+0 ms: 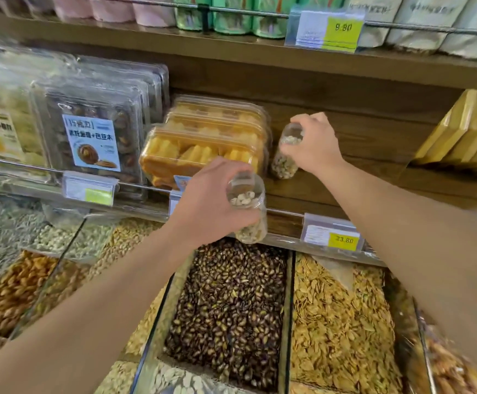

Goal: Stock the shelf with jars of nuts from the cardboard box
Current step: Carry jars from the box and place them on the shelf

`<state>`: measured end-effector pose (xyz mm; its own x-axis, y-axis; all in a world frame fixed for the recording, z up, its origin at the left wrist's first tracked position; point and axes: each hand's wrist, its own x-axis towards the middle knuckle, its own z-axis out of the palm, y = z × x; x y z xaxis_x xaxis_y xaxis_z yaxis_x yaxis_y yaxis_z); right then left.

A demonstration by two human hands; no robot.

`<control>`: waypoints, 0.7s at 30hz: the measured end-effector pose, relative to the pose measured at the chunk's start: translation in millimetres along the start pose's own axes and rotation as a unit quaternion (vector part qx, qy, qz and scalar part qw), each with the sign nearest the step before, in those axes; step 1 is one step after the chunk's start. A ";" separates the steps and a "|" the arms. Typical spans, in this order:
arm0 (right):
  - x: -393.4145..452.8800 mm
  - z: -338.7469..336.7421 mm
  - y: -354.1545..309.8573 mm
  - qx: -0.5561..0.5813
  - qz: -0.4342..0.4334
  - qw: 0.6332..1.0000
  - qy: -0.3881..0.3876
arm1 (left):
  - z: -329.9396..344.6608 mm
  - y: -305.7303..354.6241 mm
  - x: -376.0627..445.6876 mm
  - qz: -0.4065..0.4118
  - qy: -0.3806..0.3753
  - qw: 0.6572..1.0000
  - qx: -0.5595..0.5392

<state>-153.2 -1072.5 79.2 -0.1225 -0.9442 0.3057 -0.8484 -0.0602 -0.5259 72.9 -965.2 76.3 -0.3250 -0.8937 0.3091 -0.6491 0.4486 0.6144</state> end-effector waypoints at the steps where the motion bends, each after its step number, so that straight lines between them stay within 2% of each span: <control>1: 5.0 5.3 0.9 -0.003 0.001 1.000 -0.004 | 0.0 0.8 0.9 0.005 -0.001 1.000 0.003; 6: 21.6 24.5 4.8 -0.015 0.012 1.000 0.005 | -2.3 5.2 4.9 -0.002 0.005 1.000 -0.020; 11: 16.7 22.9 9.6 -0.031 0.002 0.999 -0.041 | -4.0 5.1 2.6 -0.007 0.011 1.000 -0.007; 16: -21.7 -1.9 11.4 -0.046 -0.018 0.998 -0.041 | -8.2 11.6 -1.1 -0.017 0.033 0.999 -0.004; 21: -80.1 -38.1 23.7 -0.111 -0.046 0.990 -0.078 | -8.8 45.5 3.6 0.020 0.024 0.999 0.016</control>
<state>-183.1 -985.9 72.5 0.0269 -0.9776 0.2089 -0.9469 -0.0920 -0.3082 48.2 -948.0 111.8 -0.3184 -0.8740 0.3672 -0.6586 0.4825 0.5774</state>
